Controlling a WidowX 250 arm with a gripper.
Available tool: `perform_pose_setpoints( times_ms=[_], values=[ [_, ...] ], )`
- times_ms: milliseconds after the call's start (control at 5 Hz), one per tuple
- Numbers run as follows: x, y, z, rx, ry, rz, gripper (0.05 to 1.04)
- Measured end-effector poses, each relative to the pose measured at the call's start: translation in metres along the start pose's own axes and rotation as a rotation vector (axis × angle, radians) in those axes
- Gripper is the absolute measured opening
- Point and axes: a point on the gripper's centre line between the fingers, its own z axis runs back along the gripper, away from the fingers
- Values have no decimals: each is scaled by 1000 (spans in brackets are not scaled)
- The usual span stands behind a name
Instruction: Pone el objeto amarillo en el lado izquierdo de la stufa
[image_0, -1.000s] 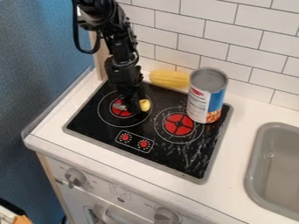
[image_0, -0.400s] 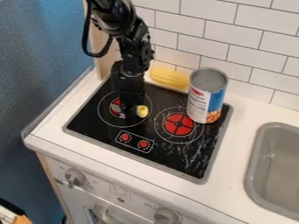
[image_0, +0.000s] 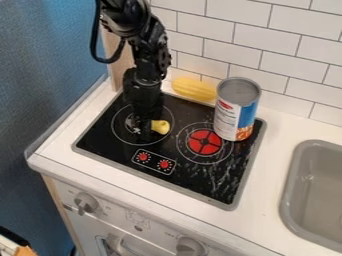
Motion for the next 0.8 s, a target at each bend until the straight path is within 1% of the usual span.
perform_pose_setpoints(
  times_ms=[200,400,600,800],
  values=[
    [-3,-8,30,-48,42,-8,1000],
    [0,-7,64,-108,64,2,999],
    [8,0,84,-144,30,43,999],
    [8,-1,87,-151,31,49,999]
  ],
)
